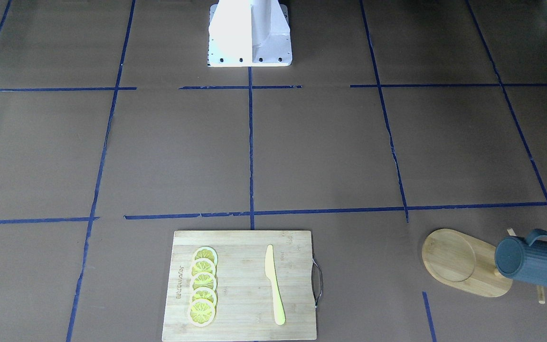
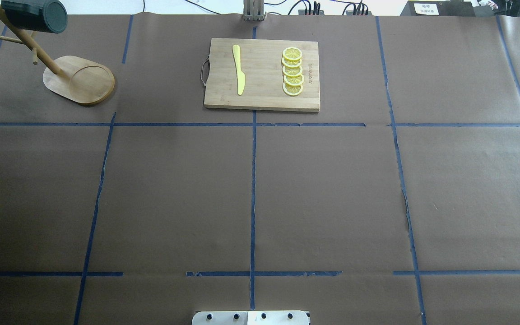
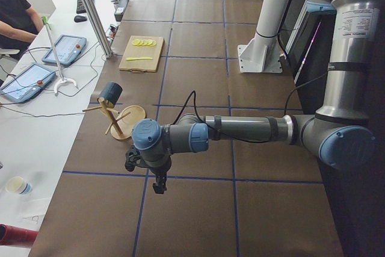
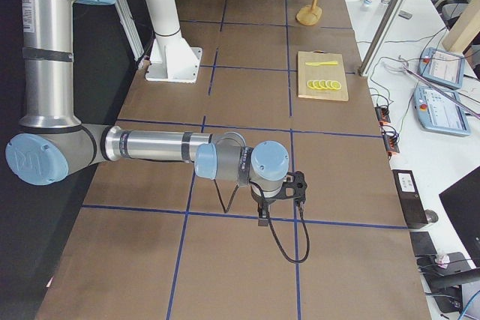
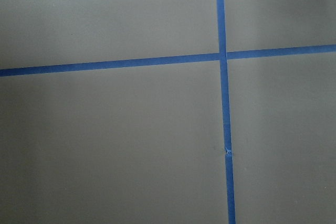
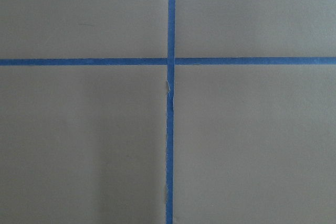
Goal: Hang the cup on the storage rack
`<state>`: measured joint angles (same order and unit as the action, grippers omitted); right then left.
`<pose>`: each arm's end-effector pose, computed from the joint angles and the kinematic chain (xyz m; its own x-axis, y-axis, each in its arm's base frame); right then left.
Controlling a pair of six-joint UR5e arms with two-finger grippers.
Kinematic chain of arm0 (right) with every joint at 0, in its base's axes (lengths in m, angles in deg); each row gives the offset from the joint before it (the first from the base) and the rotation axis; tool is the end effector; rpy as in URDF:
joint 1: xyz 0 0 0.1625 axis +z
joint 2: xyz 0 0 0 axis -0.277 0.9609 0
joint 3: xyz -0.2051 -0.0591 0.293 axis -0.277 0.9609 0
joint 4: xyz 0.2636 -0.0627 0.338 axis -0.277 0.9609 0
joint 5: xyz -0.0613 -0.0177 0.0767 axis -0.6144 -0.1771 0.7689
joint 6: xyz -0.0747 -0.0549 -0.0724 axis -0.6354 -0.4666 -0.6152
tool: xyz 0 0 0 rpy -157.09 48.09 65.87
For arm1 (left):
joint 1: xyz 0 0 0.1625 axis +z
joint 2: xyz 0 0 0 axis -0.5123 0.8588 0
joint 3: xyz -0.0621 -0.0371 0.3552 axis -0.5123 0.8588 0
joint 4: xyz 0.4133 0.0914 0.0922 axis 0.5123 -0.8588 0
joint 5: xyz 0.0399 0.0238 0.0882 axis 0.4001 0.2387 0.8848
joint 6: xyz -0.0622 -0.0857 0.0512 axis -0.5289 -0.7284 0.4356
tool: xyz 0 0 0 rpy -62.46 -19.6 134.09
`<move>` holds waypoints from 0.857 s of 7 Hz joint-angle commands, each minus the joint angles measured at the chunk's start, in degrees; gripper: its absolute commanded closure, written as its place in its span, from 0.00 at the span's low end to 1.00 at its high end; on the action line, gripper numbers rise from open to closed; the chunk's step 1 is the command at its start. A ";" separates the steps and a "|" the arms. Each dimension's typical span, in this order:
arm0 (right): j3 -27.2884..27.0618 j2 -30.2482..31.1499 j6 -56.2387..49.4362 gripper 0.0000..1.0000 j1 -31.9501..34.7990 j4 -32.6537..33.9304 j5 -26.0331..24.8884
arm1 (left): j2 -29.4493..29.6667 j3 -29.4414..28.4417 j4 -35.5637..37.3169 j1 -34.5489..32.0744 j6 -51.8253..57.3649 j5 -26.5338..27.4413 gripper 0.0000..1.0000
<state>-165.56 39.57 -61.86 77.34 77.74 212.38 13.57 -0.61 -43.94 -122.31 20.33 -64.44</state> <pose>0.0746 -0.4833 0.5984 0.6666 -0.0018 0.7454 -0.0147 0.9998 0.0155 -0.0655 -0.5150 0.6185 0.7165 0.0742 -0.6937 -0.0876 0.9960 0.0160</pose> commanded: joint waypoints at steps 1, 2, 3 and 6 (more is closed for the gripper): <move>-0.01 -0.06 0.00 0.00 0.00 0.00 0.07 | 0.05 0.00 0.00 0.00 0.03 -0.01 0.00; -0.01 -0.06 0.00 0.00 0.00 0.00 0.07 | -0.03 0.00 0.00 0.00 0.03 -0.01 0.00; -0.01 -0.06 0.00 0.00 0.00 0.00 0.07 | -0.03 -0.35 0.00 0.00 0.03 -0.01 0.00; 0.08 -0.06 -0.08 0.00 0.00 0.00 0.07 | 0.14 -0.97 -0.09 0.00 0.12 -0.09 0.00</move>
<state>-165.49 39.51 -61.93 77.34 77.74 212.45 13.65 -1.42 -43.97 -122.31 20.44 -64.51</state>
